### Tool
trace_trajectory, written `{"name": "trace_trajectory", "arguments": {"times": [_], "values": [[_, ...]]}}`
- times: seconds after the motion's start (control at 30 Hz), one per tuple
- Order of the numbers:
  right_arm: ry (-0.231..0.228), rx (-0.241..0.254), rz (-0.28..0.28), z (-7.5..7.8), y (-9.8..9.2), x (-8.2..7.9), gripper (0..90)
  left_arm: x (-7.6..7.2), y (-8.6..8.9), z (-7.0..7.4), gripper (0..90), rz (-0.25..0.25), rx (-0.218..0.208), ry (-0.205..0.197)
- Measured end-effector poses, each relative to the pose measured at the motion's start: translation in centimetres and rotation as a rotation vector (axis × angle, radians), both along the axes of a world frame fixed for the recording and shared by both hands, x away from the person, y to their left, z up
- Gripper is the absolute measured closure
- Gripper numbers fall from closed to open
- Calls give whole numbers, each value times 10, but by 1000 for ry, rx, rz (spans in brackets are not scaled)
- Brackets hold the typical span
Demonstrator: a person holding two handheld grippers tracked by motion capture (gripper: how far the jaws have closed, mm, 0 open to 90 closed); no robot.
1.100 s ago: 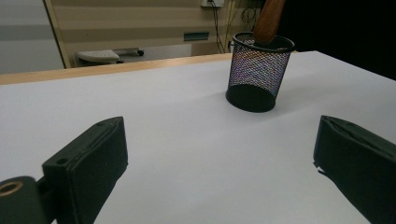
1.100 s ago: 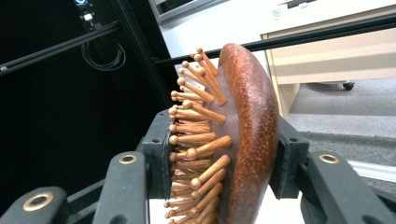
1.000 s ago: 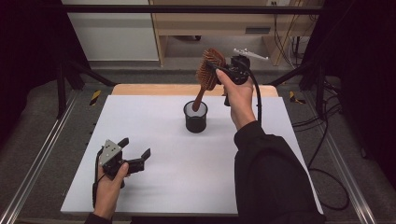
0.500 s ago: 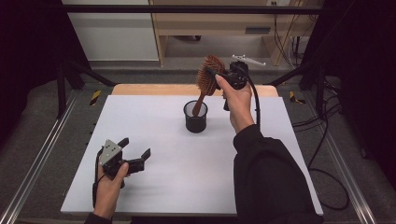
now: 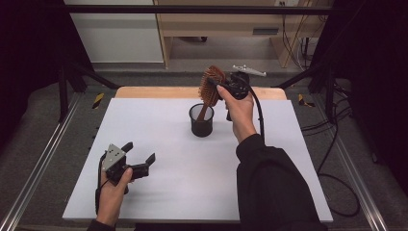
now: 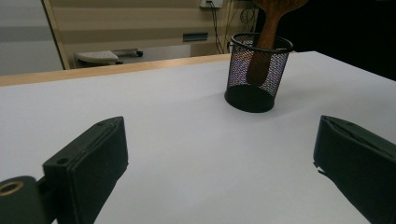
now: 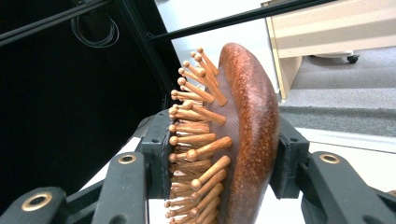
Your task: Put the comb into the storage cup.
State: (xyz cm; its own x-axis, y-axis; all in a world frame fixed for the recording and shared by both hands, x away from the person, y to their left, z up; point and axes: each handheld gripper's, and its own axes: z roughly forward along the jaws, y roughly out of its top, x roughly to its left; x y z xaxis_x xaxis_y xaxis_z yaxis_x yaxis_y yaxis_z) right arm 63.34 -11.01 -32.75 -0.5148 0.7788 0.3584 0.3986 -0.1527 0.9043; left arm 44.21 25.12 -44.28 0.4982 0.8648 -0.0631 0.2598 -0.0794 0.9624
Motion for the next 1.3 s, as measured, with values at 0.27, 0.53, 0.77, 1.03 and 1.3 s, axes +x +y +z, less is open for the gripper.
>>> {"name": "trace_trajectory", "arguments": {"times": [0.27,0.53,0.77,1.03,1.3], "values": [[16,-1,6,-9,2,2,507,1,0,0,32,-2,-2,1],[23,-1,13,-12,6,4,507,1,0,-1,32,-3,0,3],[24,-1,18,-14,8,4,506,1,1,-1,32,-4,-1,3],[23,2,22,-16,9,5,505,1,0,-1,32,-6,-1,4],[27,10,17,-18,8,5,505,1,0,-1,32,-7,-1,4]]}}
